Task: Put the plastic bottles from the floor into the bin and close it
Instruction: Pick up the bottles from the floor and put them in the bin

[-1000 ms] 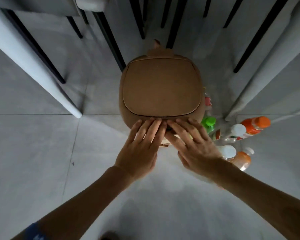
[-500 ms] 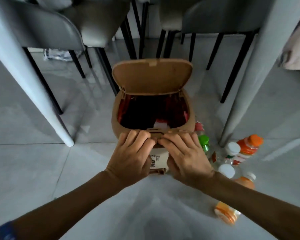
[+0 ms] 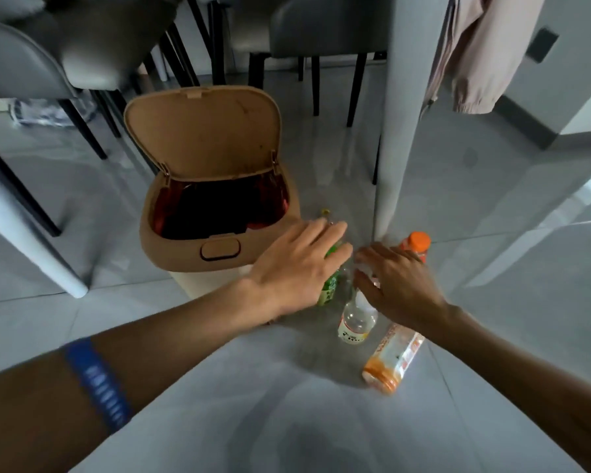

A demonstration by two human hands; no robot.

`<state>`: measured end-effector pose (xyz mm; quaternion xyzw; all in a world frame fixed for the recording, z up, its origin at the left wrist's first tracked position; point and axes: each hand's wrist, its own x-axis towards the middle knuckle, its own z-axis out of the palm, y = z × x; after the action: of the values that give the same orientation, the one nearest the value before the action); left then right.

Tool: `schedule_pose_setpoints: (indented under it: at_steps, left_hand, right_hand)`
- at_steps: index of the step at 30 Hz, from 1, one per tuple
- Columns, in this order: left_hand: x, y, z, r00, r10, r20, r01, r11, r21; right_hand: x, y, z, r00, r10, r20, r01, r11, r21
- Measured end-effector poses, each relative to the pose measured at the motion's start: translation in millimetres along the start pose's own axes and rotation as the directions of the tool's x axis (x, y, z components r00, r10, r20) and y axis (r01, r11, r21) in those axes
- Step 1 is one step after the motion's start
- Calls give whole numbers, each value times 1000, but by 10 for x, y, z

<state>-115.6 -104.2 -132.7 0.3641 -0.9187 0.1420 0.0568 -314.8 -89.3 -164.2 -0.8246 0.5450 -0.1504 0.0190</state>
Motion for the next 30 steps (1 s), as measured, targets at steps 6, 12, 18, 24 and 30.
schedule_pose_setpoints:
  at_steps: [6, 12, 18, 24, 30]
  left_hand:
    - [508, 131, 437, 872, -251, 420, 255, 966, 47]
    - [427, 158, 413, 856, -243, 457, 249, 967, 48]
    - [513, -93, -180, 893, -213, 397, 344, 892, -293]
    - [626, -829, -1547, 867, -495, 48, 418, 674, -609]
    - [193, -1455, -2344, 722, -644, -252, 291, 615, -733]
  right_hand:
    - [-118, 280, 263, 956, 95, 277, -105, 994, 23]
    - [-156, 362, 416, 948, 109, 299, -162, 975, 155]
    - [160, 337, 182, 970, 96, 224, -152, 956, 250]
    - [796, 9, -880, 953, 116, -279, 12, 907, 420]
    - [1241, -461, -1666, 797, 137, -588, 201, 858, 473]
